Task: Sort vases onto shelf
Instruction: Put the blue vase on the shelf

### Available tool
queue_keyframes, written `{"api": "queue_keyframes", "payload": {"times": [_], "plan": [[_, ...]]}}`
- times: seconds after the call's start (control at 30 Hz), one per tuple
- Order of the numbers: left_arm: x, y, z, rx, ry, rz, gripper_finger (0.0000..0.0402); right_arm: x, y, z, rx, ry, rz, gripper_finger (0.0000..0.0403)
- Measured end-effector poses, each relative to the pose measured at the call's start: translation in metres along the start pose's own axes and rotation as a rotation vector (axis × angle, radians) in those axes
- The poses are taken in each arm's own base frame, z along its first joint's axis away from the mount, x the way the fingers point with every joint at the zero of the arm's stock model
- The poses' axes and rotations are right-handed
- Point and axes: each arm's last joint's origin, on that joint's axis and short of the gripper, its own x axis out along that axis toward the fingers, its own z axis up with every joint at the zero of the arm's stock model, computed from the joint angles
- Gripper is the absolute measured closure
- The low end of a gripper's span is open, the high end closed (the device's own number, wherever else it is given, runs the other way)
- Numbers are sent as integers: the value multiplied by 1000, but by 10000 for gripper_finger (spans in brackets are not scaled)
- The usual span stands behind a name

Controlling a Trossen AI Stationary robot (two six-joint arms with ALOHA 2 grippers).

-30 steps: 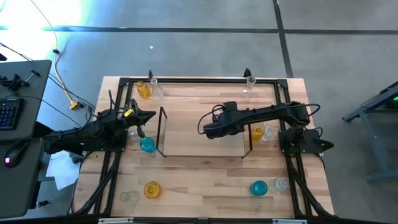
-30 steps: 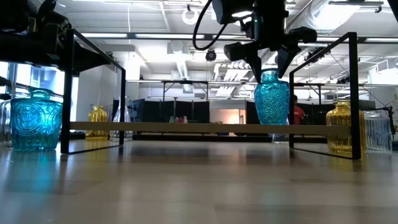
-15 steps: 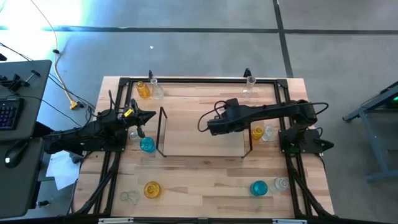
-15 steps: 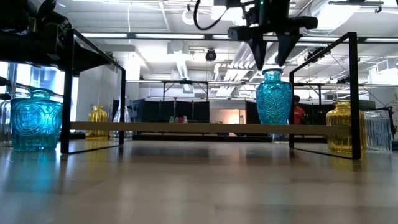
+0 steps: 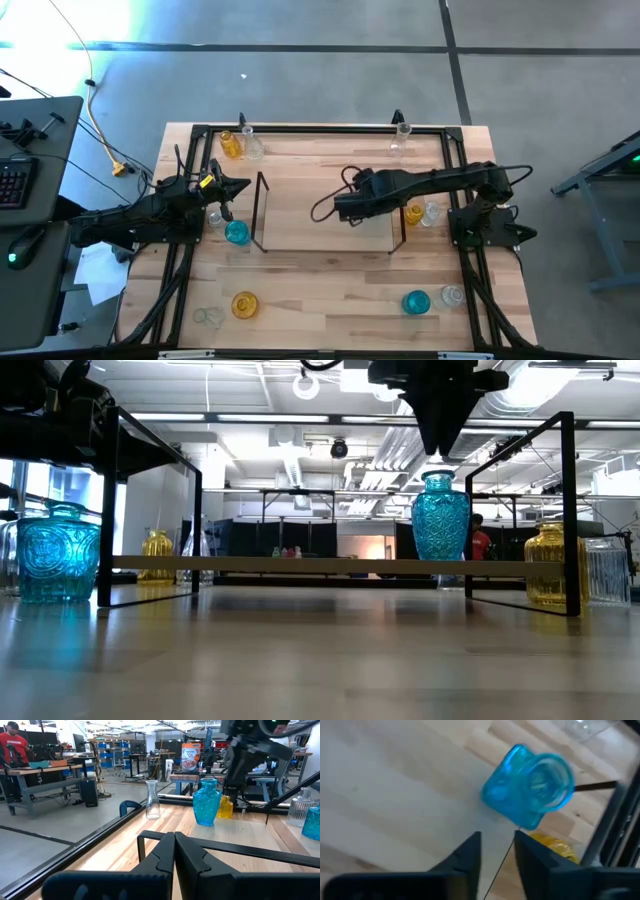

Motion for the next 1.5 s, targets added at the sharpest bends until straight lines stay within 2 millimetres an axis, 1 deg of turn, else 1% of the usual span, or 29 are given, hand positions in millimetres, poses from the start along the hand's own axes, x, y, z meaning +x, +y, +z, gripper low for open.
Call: {"api": "queue_keyframes", "payload": {"times": [0.1, 0.17, 0.4, 0.73, 1.03, 1.5], "plan": [[0, 0, 0, 0, 0, 0, 399, 4, 6, -5, -8, 7, -17, 378], [0, 0, 0, 0, 0, 0, 399, 8, 8, -5, -4, 11, -41, 396], [0, 0, 0, 0, 0, 0, 399, 29, 11, 0, -3, 85, -99, 389], [0, 0, 0, 0, 0, 0, 399, 53, 5, -6, 15, 141, -185, 402], [0, 0, 0, 0, 0, 0, 399, 55, 4, -5, 53, 101, -208, 402], [0, 0, 0, 0, 0, 0, 399, 55, 3, -3, 27, 62, -221, 402]]}}
